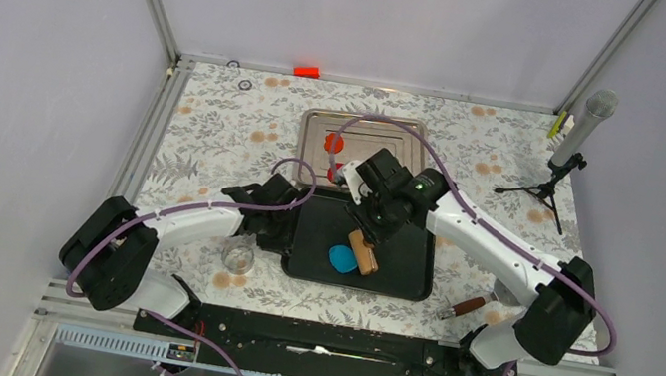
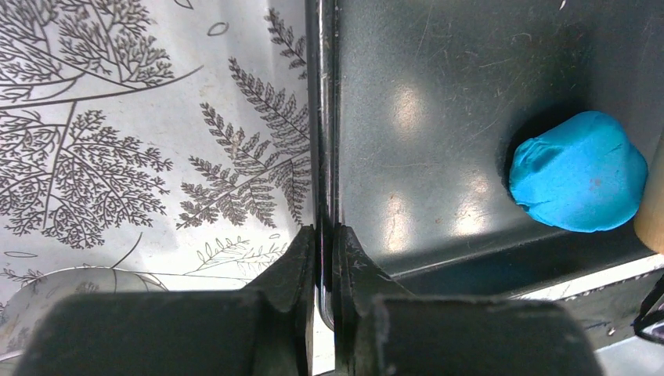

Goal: Roll out the dumpling wrappers from the dough
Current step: Flatten out the dough on the work surface.

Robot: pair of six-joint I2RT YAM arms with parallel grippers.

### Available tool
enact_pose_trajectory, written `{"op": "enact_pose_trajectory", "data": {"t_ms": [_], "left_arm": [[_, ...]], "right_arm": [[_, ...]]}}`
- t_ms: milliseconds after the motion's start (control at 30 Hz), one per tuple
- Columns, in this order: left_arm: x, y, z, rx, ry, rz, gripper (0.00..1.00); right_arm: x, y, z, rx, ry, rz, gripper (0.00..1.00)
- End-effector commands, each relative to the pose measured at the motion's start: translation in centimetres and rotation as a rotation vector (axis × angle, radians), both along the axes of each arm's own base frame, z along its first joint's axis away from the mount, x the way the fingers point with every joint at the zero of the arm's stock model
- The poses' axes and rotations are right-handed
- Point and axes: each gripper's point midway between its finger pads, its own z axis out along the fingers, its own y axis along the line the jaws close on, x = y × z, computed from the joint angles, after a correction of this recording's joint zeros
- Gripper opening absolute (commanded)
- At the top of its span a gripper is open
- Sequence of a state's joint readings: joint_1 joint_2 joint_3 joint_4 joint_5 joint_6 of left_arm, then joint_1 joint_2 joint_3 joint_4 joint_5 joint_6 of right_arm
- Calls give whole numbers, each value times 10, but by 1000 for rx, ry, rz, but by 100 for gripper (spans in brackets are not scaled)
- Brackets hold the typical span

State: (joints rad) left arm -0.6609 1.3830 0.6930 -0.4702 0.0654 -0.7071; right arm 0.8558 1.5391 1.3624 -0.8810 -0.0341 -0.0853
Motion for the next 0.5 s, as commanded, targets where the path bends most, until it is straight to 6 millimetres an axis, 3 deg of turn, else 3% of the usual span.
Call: {"op": "enact_pose_trajectory", "data": {"t_ms": [0, 167, 467], "left_arm": [[-9, -8, 13, -59, -11, -129, 0], [-10, -12, 8, -62, 19, -125, 0], [-10, -11, 4, -54, 23, -113, 0]], "right_arm": [[-6, 7, 24, 90, -119, 196, 0], [-15, 28, 37, 169, -122, 263, 0], [-28, 46, 32, 218, -52, 294, 0]]}}
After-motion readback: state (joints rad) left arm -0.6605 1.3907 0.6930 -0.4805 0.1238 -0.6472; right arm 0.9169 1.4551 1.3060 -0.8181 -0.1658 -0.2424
